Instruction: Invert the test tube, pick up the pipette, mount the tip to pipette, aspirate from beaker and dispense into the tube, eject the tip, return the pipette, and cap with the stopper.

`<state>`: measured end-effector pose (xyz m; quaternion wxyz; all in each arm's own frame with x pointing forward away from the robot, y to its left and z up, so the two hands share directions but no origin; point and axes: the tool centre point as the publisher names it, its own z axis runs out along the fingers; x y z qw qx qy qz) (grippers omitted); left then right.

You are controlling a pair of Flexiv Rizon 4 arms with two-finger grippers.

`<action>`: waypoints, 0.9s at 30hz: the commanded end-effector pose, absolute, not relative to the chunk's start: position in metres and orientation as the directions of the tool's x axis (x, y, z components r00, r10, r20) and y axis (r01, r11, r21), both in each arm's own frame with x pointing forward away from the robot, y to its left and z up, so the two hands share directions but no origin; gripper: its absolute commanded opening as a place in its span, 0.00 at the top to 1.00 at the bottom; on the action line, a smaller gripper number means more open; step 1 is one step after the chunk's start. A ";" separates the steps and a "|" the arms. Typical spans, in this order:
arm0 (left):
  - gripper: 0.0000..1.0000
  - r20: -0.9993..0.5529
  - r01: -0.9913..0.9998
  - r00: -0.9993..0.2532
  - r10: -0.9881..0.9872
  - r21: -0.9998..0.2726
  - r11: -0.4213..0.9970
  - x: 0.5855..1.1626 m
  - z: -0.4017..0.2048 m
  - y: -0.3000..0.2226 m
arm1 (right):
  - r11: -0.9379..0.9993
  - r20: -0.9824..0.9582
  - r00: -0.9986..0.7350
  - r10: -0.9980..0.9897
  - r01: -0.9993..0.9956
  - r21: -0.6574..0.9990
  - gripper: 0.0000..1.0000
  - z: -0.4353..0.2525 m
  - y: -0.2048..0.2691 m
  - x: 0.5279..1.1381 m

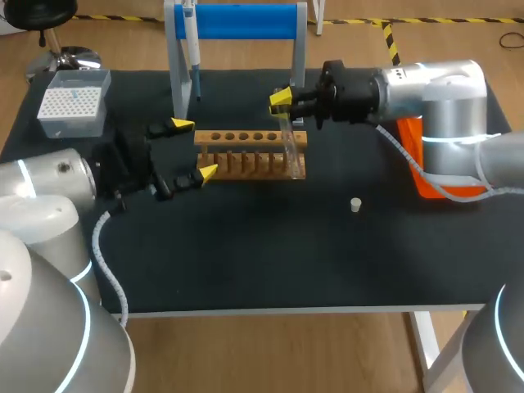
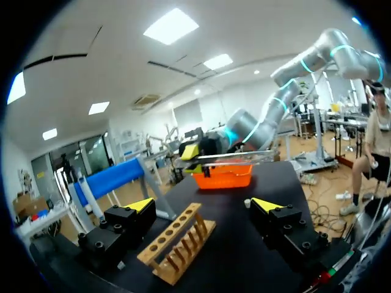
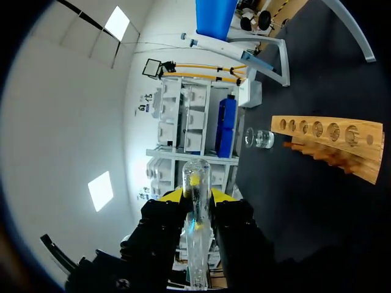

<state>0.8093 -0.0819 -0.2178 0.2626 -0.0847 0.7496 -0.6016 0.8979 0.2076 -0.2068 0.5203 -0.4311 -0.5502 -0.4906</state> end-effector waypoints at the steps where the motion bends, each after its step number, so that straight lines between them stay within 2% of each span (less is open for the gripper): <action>1: 0.00 -0.436 0.409 -0.848 -0.302 -0.900 0.152 0.806 -0.222 -0.077 | 0.147 0.996 -0.088 -0.033 0.985 0.092 1.00 -0.206 0.207 0.898; 12: 0.00 -0.436 0.409 -0.848 -0.302 -0.900 0.152 0.806 -0.222 -0.077 | 0.147 0.996 -0.088 -0.033 0.985 0.092 1.00 -0.206 0.207 0.898; 13: 0.00 -0.563 0.547 -0.770 -0.301 -0.825 0.142 0.803 -0.215 -0.079 | 0.147 0.996 -0.088 -0.033 0.985 0.092 1.00 -0.206 0.207 0.898; 14: 0.00 -0.704 0.680 -0.655 -0.274 -0.707 0.194 0.795 -0.208 -0.082 | 0.147 0.996 -0.088 -0.033 0.985 0.092 1.00 -0.206 0.207 0.898; 16: 0.00 -0.832 0.785 -0.510 -0.218 -0.554 0.276 0.787 -0.202 -0.089 | 0.147 0.996 -0.088 -0.033 0.985 0.092 1.00 -0.206 0.207 0.898; 18: 0.00 -0.829 0.767 -0.513 -0.223 -0.559 0.315 0.785 -0.200 -0.091 | 0.147 0.996 -0.088 -0.033 0.985 0.092 1.00 -0.206 0.207 0.898; 27: 0.00 -0.829 0.767 -0.513 -0.223 -0.559 0.315 0.785 -0.200 -0.091 | 0.147 0.996 -0.088 -0.033 0.985 0.092 1.00 -0.206 0.207 0.898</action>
